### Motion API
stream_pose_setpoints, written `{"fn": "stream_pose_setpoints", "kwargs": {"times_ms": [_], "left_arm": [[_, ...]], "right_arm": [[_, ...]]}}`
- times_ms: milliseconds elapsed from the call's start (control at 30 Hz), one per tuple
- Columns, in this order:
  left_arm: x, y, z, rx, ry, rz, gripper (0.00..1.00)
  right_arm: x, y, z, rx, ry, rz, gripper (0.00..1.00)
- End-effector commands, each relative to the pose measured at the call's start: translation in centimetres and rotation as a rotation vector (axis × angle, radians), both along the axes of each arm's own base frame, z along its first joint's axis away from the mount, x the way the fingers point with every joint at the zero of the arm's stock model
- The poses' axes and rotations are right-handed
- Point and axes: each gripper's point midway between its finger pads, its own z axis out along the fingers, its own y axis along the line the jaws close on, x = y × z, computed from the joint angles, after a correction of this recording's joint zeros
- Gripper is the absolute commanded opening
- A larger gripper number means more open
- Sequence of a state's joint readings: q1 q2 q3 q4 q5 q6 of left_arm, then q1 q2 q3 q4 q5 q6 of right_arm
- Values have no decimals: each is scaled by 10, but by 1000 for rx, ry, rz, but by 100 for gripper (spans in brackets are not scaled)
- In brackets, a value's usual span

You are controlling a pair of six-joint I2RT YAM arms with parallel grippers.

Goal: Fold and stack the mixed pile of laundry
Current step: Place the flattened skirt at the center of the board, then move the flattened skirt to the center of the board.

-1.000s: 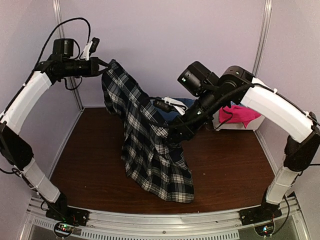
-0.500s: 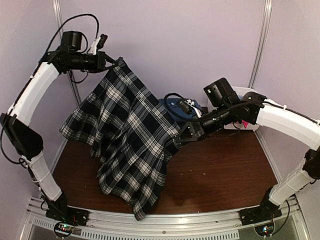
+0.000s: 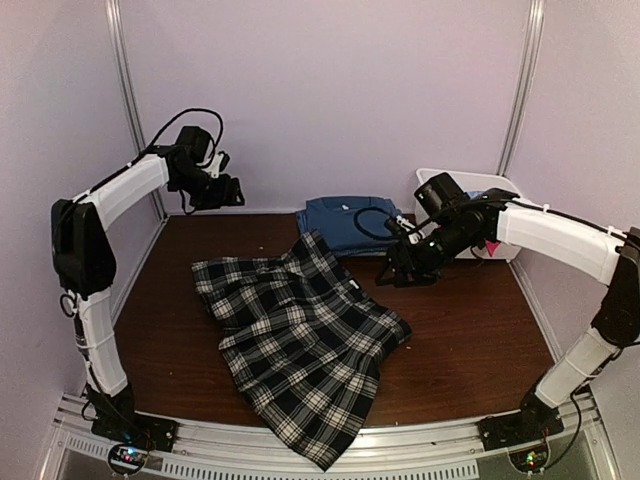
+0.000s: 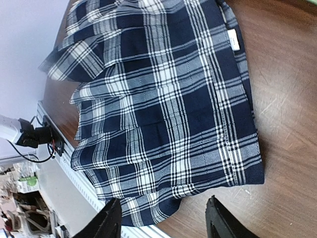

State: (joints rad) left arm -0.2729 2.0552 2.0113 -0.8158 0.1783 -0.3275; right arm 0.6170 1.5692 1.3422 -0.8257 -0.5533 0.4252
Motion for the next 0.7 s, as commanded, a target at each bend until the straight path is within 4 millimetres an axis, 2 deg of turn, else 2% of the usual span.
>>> {"fn": "stream_pose_setpoints", "kwargs": {"times_ms": [0, 67, 167, 267, 400, 467, 533, 600, 667], "left_arm": [[-47, -9, 22, -11, -75, -87, 73], [-72, -23, 6, -51, -40, -155, 68], [-105, -52, -28, -71, 35, -240, 63], [-130, -61, -72, -8, 143, -256, 59], [-149, -55, -112, -1, 246, -224, 51], [-157, -45, -127, 45, 279, -212, 50], [-162, -29, -141, 126, 303, -181, 51], [-165, -15, -158, 187, 341, -156, 52], [-160, -7, -170, 208, 374, -134, 53]], "right_arm": [[-16, 26, 15, 140, -37, 119, 54], [-20, 37, -6, 145, 12, 162, 51], [-17, 41, -47, 82, 74, 200, 47], [-14, 38, -79, 8, 103, 222, 45], [-22, 23, -114, -78, 150, 234, 45], [-37, 10, -138, -123, 208, 226, 45], [-53, 1, -155, -130, 269, 221, 45], [-72, 1, -162, -106, 318, 235, 45], [-95, 8, -161, -79, 354, 293, 44]]}}
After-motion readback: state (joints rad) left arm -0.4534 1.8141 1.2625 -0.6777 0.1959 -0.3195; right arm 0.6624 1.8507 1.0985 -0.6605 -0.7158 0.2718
